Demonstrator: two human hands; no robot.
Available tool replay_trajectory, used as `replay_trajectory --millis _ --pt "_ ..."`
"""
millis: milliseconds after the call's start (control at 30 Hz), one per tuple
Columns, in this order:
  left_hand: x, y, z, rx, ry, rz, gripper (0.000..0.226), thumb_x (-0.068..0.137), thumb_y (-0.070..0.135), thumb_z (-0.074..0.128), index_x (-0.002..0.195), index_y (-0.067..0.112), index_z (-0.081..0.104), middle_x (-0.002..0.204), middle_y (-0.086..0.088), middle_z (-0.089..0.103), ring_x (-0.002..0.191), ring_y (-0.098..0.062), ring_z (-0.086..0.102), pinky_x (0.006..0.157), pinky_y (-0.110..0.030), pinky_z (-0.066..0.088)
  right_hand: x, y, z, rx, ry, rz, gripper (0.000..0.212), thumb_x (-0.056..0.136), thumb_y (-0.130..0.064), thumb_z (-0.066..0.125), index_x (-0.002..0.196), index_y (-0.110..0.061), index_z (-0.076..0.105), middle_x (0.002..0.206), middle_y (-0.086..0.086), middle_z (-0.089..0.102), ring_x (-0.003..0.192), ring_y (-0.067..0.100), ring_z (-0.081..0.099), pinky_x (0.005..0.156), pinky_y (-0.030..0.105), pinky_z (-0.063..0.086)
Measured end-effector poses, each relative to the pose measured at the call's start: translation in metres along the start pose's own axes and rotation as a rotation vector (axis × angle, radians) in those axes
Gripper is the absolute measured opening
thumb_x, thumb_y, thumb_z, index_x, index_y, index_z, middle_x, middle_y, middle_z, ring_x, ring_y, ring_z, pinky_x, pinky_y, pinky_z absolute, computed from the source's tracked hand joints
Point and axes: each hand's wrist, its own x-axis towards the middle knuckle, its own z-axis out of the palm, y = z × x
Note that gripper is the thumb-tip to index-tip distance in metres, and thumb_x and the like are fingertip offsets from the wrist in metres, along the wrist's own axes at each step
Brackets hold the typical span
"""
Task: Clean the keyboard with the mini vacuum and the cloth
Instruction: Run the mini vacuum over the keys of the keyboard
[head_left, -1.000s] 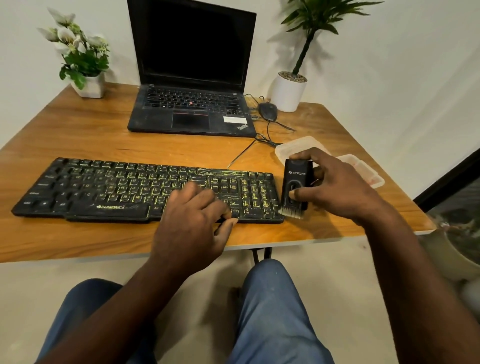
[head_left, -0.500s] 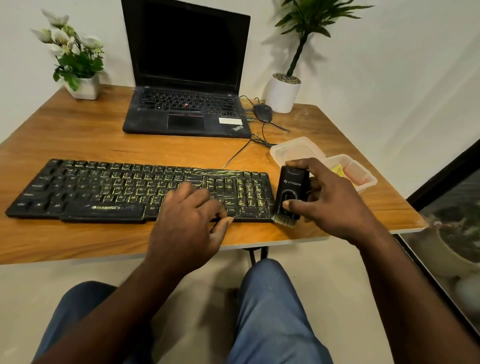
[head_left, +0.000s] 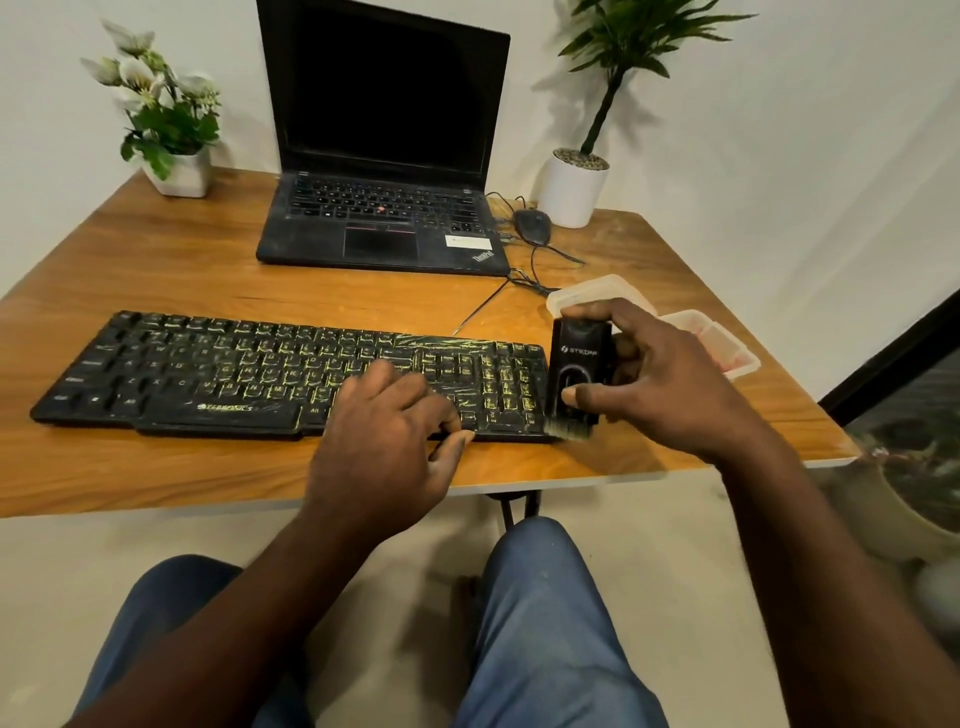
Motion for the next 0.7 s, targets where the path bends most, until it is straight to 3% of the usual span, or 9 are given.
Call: replay_trajectory --millis 100,167,267,400,533,633,700 --pt "0.000 0.001 -0.001 -0.011 0.016 -0.002 0.025 0.086 0.047 0.064 0.089 0.024 0.072 0.083 0.008 0.057 0.089 -0.018 0.043 0.074 -0.037 0.038 0.010 -0.001 0.020 -0.190 0.192 -0.085 0.073 0.080 -0.021 0.086 0.140 -0.041 0.050 0.114 -0.019 0.062 0.093 0.002 0.067 0.070 0.008 0.055" --pt "0.000 0.001 -0.002 -0.014 0.017 -0.002 0.024 0.086 0.047 0.065 0.088 0.024 0.072 0.083 0.008 0.056 0.089 -0.017 0.042 0.074 -0.036 0.037 0.013 0.000 0.015 -0.164 0.108 -0.075 0.071 0.079 -0.021 0.087 0.137 -0.040 0.051 0.115 -0.017 0.065 0.095 0.006 0.069 0.071 0.012 0.057" --pt "0.000 0.001 -0.002 -0.002 0.018 0.007 0.025 0.086 0.048 0.063 0.089 0.024 0.072 0.083 0.008 0.057 0.089 -0.017 0.043 0.074 -0.036 0.037 0.016 -0.005 -0.005 -0.063 -0.169 -0.037 0.070 0.078 -0.017 0.088 0.135 -0.041 0.056 0.115 -0.012 0.069 0.099 0.008 0.071 0.080 0.025 0.062" --pt "0.000 0.000 0.000 0.001 0.012 0.000 0.025 0.087 0.048 0.063 0.090 0.025 0.072 0.084 0.008 0.057 0.089 -0.017 0.043 0.075 -0.037 0.038 0.018 -0.005 0.010 -0.148 0.058 -0.124 0.070 0.079 -0.020 0.088 0.136 -0.040 0.054 0.117 -0.018 0.064 0.096 -0.003 0.067 0.079 0.017 0.059" --pt "0.000 0.001 -0.001 -0.003 0.011 -0.002 0.026 0.087 0.049 0.062 0.090 0.025 0.072 0.084 0.008 0.057 0.089 -0.018 0.043 0.074 -0.038 0.039 0.012 -0.005 -0.002 -0.056 -0.171 -0.085 0.071 0.078 -0.014 0.088 0.136 -0.038 0.056 0.119 -0.014 0.067 0.103 0.004 0.070 0.082 0.027 0.062" --pt "0.000 0.000 0.000 0.000 0.018 -0.003 0.026 0.087 0.048 0.062 0.090 0.024 0.071 0.084 0.007 0.056 0.089 -0.018 0.043 0.075 -0.038 0.039 0.011 0.000 0.006 -0.088 0.007 -0.130 0.071 0.078 -0.018 0.089 0.136 -0.039 0.054 0.121 -0.014 0.066 0.104 0.005 0.070 0.084 0.027 0.063" --pt "0.000 0.000 0.000 -0.005 0.015 -0.005 0.025 0.088 0.048 0.062 0.090 0.025 0.072 0.084 0.007 0.057 0.089 -0.018 0.043 0.075 -0.038 0.040 0.010 0.002 0.009 -0.083 0.009 -0.122 0.069 0.079 -0.018 0.088 0.133 -0.042 0.053 0.120 -0.015 0.067 0.102 0.004 0.070 0.083 0.027 0.063"
